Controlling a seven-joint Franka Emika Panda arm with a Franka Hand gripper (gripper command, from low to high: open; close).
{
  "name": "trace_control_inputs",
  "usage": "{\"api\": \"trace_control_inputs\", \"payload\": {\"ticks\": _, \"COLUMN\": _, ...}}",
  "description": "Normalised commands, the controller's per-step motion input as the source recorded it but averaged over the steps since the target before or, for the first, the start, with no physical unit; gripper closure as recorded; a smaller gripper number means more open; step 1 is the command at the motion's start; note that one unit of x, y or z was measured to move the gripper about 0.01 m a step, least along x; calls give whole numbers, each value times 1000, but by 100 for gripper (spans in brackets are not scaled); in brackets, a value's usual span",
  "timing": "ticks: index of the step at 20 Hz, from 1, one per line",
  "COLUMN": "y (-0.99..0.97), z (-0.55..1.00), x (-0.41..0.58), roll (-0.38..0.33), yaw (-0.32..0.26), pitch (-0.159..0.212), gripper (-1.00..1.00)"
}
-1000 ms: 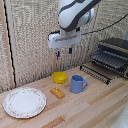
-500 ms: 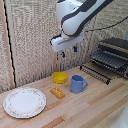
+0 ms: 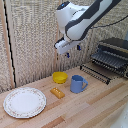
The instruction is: Position your gripper near the tray handle while precisely lining it up. Firmly yet gently grip the handle, ensuring a strong hold. Slide the tray into the oven in a steady manner until it's entirely inside. Relinquish the handle as it sits within the oven and extract your gripper with care.
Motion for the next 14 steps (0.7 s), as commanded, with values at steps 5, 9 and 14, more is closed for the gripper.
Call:
{"api": "trace_control_inputs", "payload": {"ticks": 5, "y": -339, "z": -81, "x": 0, "roll": -286, "yaw": 161, "pitch": -13, "gripper": -100}}
{"api": "trace_control_inputs", "payload": {"ticks": 9, "y": -386, "z": -91, "x": 0, "roll": -297, "yaw": 142, "pitch": -16, "gripper": -100}}
{"api": "trace_control_inputs", "payload": {"ticks": 14, "y": -423, "z": -157, "x": 2, "roll": -284, "yaw": 134, "pitch": 0, "gripper": -100}}
